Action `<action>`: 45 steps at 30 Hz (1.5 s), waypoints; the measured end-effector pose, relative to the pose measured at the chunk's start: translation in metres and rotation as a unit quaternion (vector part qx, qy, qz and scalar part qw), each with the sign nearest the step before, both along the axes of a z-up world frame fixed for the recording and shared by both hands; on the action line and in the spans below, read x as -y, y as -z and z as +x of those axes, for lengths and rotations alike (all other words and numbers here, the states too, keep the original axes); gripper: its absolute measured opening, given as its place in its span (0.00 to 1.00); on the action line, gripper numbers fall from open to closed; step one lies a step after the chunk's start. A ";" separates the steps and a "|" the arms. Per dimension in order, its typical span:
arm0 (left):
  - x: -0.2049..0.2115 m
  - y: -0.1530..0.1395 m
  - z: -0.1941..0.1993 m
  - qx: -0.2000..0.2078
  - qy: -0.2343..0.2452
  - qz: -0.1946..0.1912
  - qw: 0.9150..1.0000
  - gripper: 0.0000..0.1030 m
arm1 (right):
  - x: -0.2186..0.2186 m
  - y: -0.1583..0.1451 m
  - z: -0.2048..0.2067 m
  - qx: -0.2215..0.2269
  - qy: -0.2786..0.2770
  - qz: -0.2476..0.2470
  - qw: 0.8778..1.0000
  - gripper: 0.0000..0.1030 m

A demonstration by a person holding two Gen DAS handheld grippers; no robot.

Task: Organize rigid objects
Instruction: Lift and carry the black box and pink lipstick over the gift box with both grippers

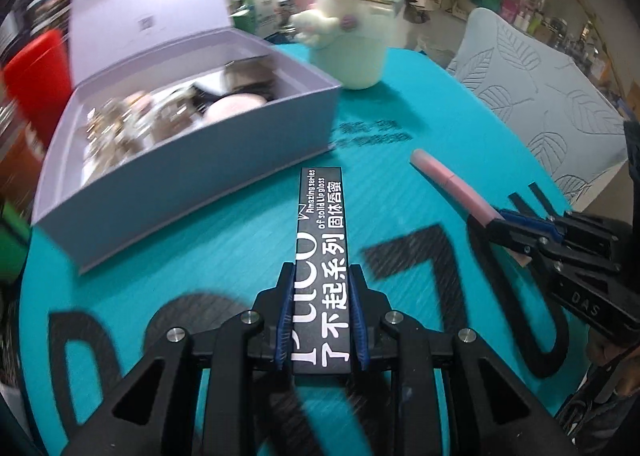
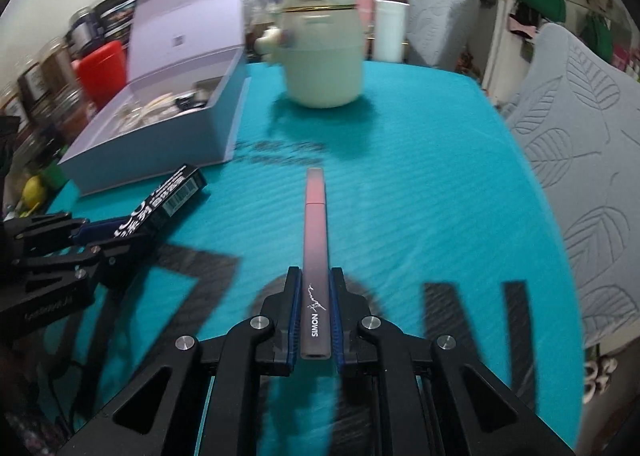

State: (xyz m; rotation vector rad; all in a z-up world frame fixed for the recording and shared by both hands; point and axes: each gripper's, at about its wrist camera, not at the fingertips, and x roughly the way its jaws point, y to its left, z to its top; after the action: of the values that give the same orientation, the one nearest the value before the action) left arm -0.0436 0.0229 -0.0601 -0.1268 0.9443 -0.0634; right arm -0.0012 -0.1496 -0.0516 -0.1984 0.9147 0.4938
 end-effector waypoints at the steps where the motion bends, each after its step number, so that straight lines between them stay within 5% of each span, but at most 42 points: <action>1: -0.006 0.001 -0.005 -0.003 -0.006 -0.003 1.000 0.24 | -0.005 0.001 -0.006 -0.002 -0.007 0.005 1.000 0.13; 16: -0.064 0.004 -0.067 -0.006 -0.071 -0.022 0.997 0.24 | -0.070 0.004 -0.065 -0.007 -0.123 0.015 0.992 0.13; 24: -0.071 0.004 -0.077 -0.005 -0.069 -0.021 0.997 0.25 | -0.091 0.011 -0.082 -0.004 -0.175 0.003 0.985 0.13; 30: -0.072 0.004 -0.070 -0.001 -0.062 -0.021 0.998 0.25 | -0.099 0.014 -0.080 -0.006 -0.181 -0.004 0.983 0.14; 35: -0.072 0.004 -0.061 -0.009 -0.060 -0.015 0.998 0.25 | -0.109 0.014 -0.075 -0.005 -0.185 -0.008 0.983 0.31; 45: -0.066 0.006 -0.044 -0.009 -0.058 0.018 0.998 0.26 | -0.116 0.016 -0.065 -0.005 -0.178 -0.006 0.984 0.31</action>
State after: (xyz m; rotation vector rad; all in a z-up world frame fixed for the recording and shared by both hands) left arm -0.0873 0.0887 -0.0657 -0.1494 0.9545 0.0618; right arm -0.0660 -0.0335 -0.0674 -0.3731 0.8950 0.8204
